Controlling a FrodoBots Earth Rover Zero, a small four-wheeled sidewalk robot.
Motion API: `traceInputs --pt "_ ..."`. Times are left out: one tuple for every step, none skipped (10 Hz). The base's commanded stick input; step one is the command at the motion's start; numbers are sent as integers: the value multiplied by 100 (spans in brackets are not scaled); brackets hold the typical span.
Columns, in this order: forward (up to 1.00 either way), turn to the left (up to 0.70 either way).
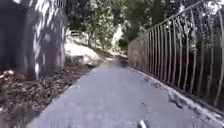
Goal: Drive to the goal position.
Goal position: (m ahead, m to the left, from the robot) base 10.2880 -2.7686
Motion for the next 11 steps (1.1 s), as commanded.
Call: traceInputs --pt "50 0" --pt "50 0" --pt "50 0" --pt "50 0" --pt "50 0" --pt "50 0" --pt "50 0" --pt "50 0" --pt "50 0" --pt "50 0" --pt "50 0"
